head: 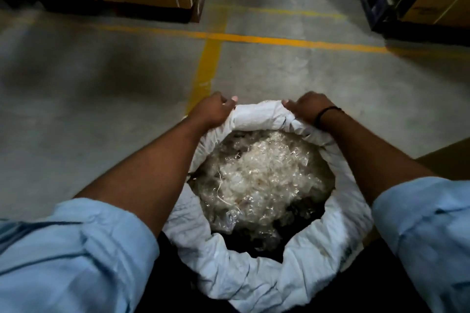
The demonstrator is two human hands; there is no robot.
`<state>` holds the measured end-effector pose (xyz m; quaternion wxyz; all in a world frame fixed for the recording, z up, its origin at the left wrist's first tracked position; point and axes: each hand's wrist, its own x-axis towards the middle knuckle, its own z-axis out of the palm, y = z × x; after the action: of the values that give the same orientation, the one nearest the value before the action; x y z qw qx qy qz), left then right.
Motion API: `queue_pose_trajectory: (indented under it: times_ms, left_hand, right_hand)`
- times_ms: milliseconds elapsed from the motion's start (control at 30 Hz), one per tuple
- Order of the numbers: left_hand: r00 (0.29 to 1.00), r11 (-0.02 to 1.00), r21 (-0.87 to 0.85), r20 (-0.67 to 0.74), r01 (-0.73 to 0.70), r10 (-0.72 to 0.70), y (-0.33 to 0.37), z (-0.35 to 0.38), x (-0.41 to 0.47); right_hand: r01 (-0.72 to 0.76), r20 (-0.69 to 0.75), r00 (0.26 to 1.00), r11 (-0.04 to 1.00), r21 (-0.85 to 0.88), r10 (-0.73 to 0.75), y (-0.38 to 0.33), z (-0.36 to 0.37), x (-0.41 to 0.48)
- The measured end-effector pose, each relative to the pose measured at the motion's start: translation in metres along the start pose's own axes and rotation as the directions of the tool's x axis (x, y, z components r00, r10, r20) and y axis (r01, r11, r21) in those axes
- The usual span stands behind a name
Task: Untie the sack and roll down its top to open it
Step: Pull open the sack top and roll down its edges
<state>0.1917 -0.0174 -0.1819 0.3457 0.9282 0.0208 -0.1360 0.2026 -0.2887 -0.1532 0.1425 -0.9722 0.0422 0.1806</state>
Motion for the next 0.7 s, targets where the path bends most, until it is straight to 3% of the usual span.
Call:
queue_pose_trajectory:
  times_ms: [67,167,233,333,467,633,700]
  left_hand:
    - [0.994,0.992,0.122,-0.103,0.034,-0.021,0.0,-0.009,-0.005]
    - [0.985,0.981,0.173,-0.162,0.082,-0.053,-0.004,-0.023,-0.012]
    - [0.981,0.977,0.176,-0.172,0.119,-0.088,-0.006,-0.03,-0.021]
    - [0.976,0.947,0.282,-0.197,0.151,-0.097,-0.009,-0.033,-0.044]
    - [0.956,0.848,0.506,-0.293,0.159,-0.004,-0.015,-0.022,-0.093]
    - [0.932,0.826,0.529,-0.362,0.193,0.014,-0.034,0.004,-0.14]
    - [0.935,0.813,0.549,-0.355,0.196,0.014,-0.039,0.007,-0.152]
  right_hand:
    - [0.156,-0.28,0.931,0.951,-0.269,-0.232,-0.012,0.0,-0.004]
    - [0.477,-0.388,0.728,0.824,-0.306,-0.565,-0.043,0.003,-0.016]
    - [0.618,-0.35,0.617,0.709,-0.341,-0.705,-0.067,0.012,-0.022]
    - [0.711,-0.181,0.526,0.546,-0.443,-0.831,-0.095,0.038,-0.031]
    - [0.739,-0.015,0.465,0.397,-0.544,-0.885,-0.114,0.065,-0.034]
    - [0.766,0.092,0.321,0.201,-0.611,-0.943,-0.116,0.071,-0.035]
    - [0.768,0.101,0.297,0.174,-0.617,-0.95,-0.117,0.074,-0.033]
